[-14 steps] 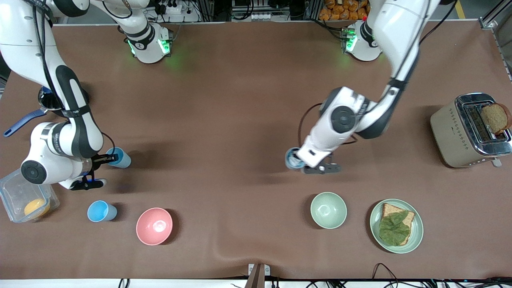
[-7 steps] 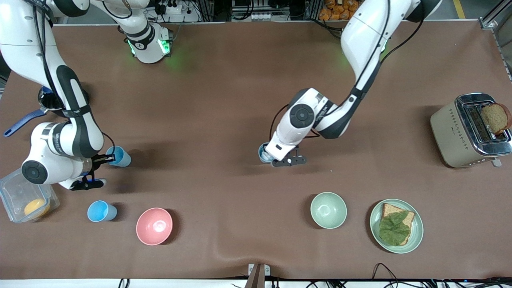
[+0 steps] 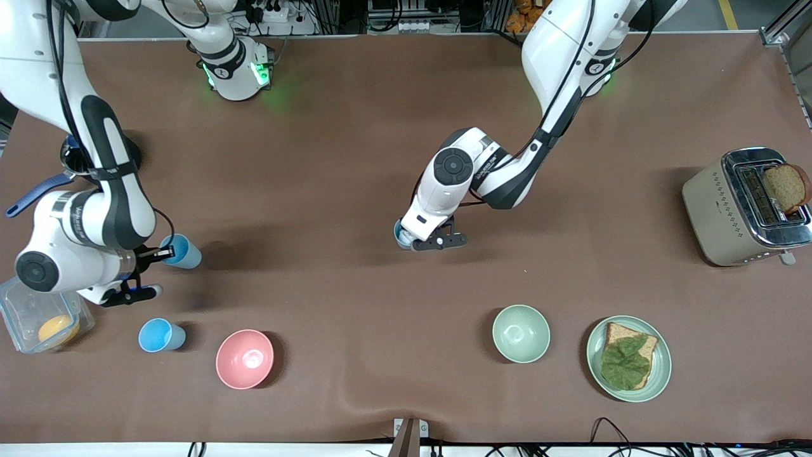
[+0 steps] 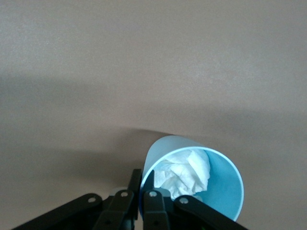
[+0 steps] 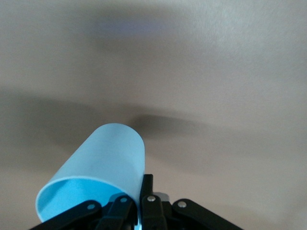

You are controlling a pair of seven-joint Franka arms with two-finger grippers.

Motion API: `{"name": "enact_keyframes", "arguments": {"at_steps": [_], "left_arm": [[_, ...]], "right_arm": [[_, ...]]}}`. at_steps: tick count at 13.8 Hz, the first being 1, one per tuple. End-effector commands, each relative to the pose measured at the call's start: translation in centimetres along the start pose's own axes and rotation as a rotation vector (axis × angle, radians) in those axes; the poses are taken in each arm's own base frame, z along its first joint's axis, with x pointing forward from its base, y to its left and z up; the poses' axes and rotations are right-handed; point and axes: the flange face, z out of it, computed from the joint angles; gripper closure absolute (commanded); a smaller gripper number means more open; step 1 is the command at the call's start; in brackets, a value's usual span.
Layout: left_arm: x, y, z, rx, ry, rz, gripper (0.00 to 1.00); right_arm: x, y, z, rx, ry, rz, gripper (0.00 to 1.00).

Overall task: Stack blue cups with both arms
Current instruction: 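Carry both cups toward the table middle, bringing the cups together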

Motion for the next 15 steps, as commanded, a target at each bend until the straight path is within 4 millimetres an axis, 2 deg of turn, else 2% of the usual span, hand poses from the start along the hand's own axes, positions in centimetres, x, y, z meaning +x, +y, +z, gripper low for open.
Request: {"name": "enact_keyframes", "arguments": {"at_steps": [1,3,5,7,8,9,10,12,15], "left_arm": [[0.0,0.9,-0.7,-0.009,0.026,-0.054,0.00],[1.0,2.0,-3.6,-0.047,0.057,-0.062,0.00],[2.8,1.9,-7.6,-0.081,0.103,-0.075,0.00],[5.4,0.5,-12.3,-0.079,0.161,-0.094,0.00],[6.3,0.0,-14.1,-0.070,0.178,-0.078,0.00],[7.2,-0.3,-16.0,-0.075,0.201,-0.044,0.00],[7.9,-0.9,-17.9,-0.079,0.219,-0.033,0.00],[9.5,-2.9,-20.7,-0.062,0.235,-0.002,0.00],[11.8,-6.8,-24.6,-0.022,0.240,0.086,0.00]], "right_arm": [[-1.0,-2.4,-4.2,-0.021,0.009,-0.045,1.00],[-1.7,-4.2,-7.3,-0.027,0.002,-0.052,1.00],[-3.1,-6.9,-10.6,-0.001,0.003,-0.068,1.00],[-4.5,-8.2,-12.7,0.012,-0.002,-0.081,1.00],[-4.5,-8.8,-13.1,0.009,0.004,-0.103,1.00],[-4.2,-10.6,-13.1,0.031,0.007,-0.120,1.00],[-3.7,-13.7,-13.1,0.040,0.009,-0.149,1.00],[-3.0,-19.3,-12.8,0.016,-0.001,-0.100,1.00],[-3.0,-31.6,-11.1,0.044,-0.020,-0.074,1.00]]}}
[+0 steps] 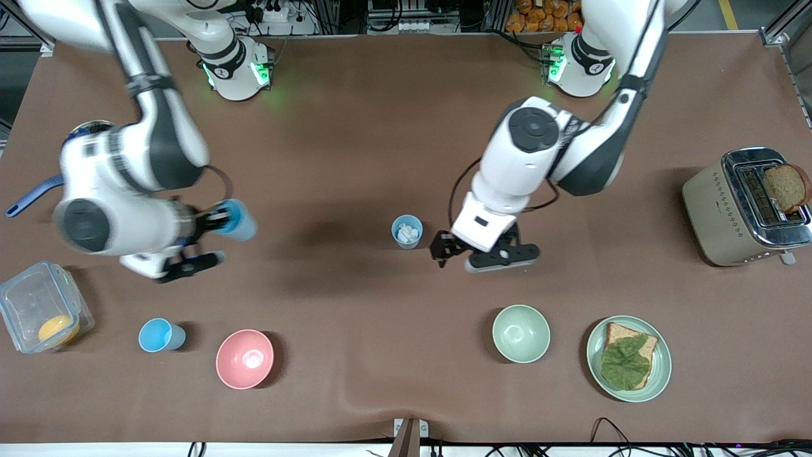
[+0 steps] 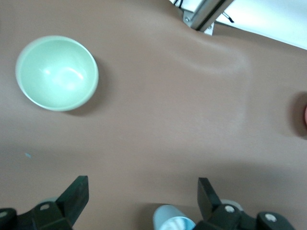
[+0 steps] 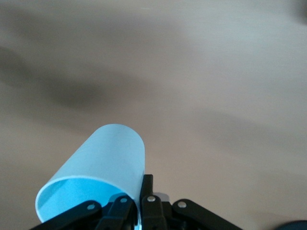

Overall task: Stack blue cups with both arms
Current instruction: 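Carry both cups toward the table middle, bringing the cups together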

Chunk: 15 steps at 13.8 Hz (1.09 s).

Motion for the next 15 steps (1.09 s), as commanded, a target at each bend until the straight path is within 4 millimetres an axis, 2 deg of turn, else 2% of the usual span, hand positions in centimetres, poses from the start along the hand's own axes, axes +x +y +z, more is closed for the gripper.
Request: {"name": "enact_keyframes", "arguments": {"at_steps": [1,3,5,6,7,8,11,15], "left_arm": [[2.3,-3.6,-3.8,0.039,-0.002,0.077,0.00],[5.2,-8.3,-5.8,0.068,-0.023,0.104,0.00],[5.4,-11.1,-6.7,0.127,-0.103,0.119,0.00],[5.7,-12.4,-7.8,0.145,-0.118,0.100,0.00],[6.7,-14.4,-8.7,0.153,-0.120,0.074,0.00],[7.3,-16.1,-9.2,0.166,-0.132,0.075,0.00],[7.8,-19.0,-11.9,0.187,-0.156,0.093,0.00],[7.2,-20.4,-16.1,0.195,-0.167,0.118,0.00]], "right_arm": [[1.0,-8.8,1.6,0.022,-0.013,0.072,1.00],[1.5,-14.1,2.4,0.006,0.031,0.053,1.00],[2.3,-18.1,4.0,0.024,0.076,0.086,1.00],[2.3,-20.0,5.0,0.019,0.085,0.092,1.00],[2.2,-21.5,5.7,0.013,0.084,0.101,1.00],[2.1,-22.4,5.6,0.017,0.101,0.122,1.00],[2.9,-23.5,6.0,0.030,0.154,0.133,1.00],[5.0,-25.5,8.1,0.065,0.181,0.121,1.00]]}}
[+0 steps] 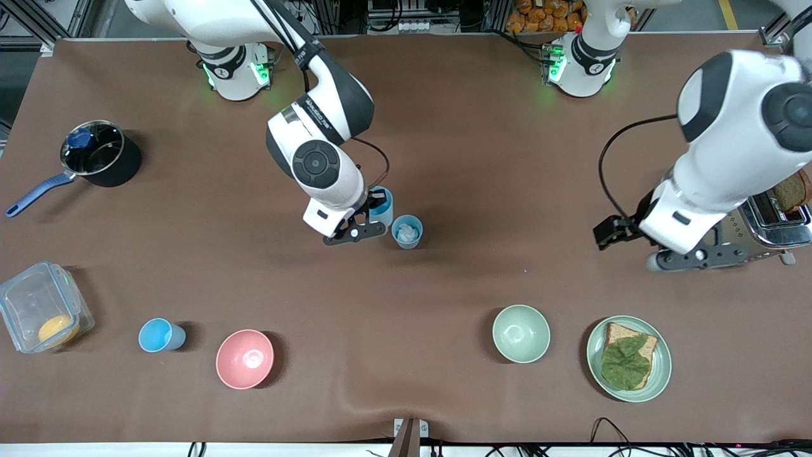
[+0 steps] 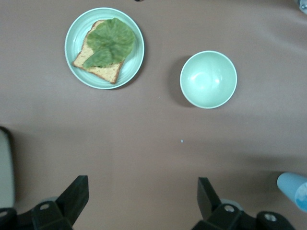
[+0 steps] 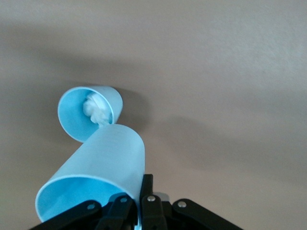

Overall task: Stack blue cups with both arms
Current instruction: 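Lower the empty cup over the tissue cup with the right gripper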

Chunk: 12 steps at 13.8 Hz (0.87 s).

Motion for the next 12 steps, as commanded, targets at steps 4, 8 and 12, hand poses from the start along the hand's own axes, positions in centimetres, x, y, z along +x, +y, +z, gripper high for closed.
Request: {"name": "enact_keyframes", "arguments": {"at_steps": [4,8,12], "left_arm": [[-2.2,-2.9,-4.2,0.009,-0.018,0.021,0.00],[-3.1,-5.4,-6.1,0.017,-0.034,0.013,0.00],[-4.3,-7.4,-8.4,0.013,-0.050,0.062,0.00]], "right_arm": [[1.1,-3.2,2.4,0.043,0.000,0.016,1.00],[1.7,-3.7,2.8,0.053,0.021,0.012,1.00],[2.0,-3.9,3.5,0.058,0.035,0.010,1.00]]}}
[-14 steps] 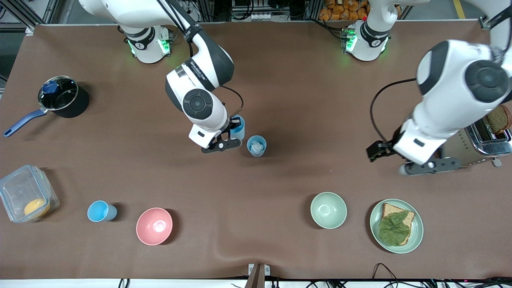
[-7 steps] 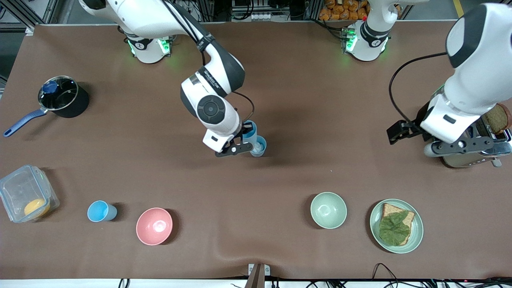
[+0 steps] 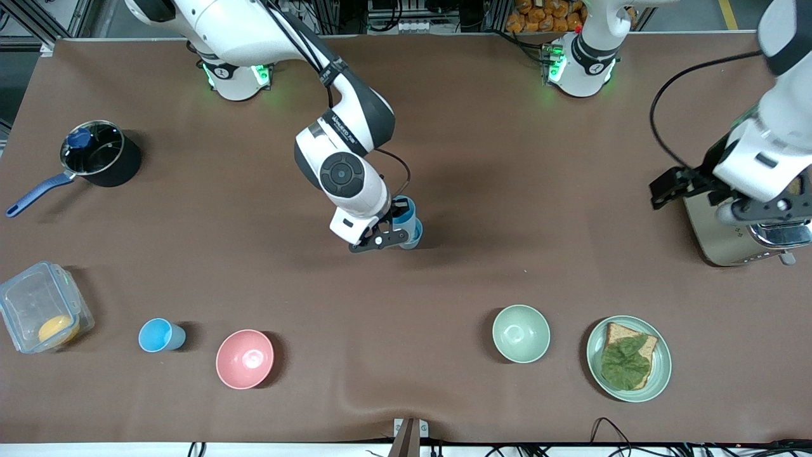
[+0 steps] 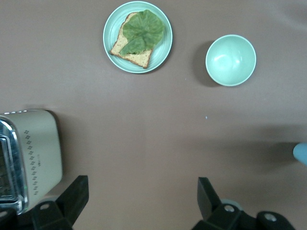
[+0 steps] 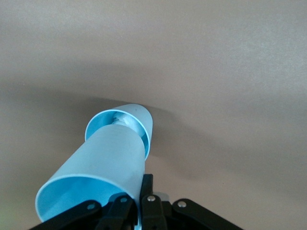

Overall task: Stack blue cups with both arms
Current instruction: 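Lower the empty cup over the tissue cup with the right gripper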

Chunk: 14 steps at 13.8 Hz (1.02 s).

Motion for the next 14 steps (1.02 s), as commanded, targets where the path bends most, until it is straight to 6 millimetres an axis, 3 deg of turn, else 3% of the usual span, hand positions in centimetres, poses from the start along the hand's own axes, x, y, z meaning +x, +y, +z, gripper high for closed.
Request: {"name": "enact_keyframes", "arguments": {"at_steps": [1,5,7,8,9,10,12,14], "left_arm": [[-1.1,-1.7,-0.9,-0.018,-0.029,0.014,0.00],[-1.4,-1.9,0.1,-0.005,-0.078,0.013,0.00],[-1.8,-1.7,-0.3,-0.001,-0.074,0.004,0.00],[-2.0,-2.0,-0.1,0.000,-0.083,0.005,0.00],[-3.0,-2.5,0.0,0.003,-0.094,-0.002,0.00],[-3.6,-2.8,0.0,0.011,-0.096,-0.009,0.00],[-4.5,-4.2,-1.1,0.025,-0.076,-0.024,0.00],[-4.9,-4.1,-1.7,0.022,-0.070,-0.009,0.00]], "right_arm": [[0.4,-0.8,0.4,0.015,0.002,0.017,1.00],[0.5,-0.9,0.9,0.015,0.003,0.016,1.00],[0.4,-1.1,1.5,0.011,-0.005,0.013,1.00],[0.4,-1.1,1.6,0.011,-0.006,0.010,0.81],[0.5,-0.8,1.5,0.011,-0.005,0.015,0.25],[0.5,-0.9,1.5,0.012,-0.004,0.011,0.00],[0.5,-1.0,1.5,0.011,-0.003,0.011,0.00],[0.8,-0.3,0.6,0.017,0.006,0.011,0.00]]}}
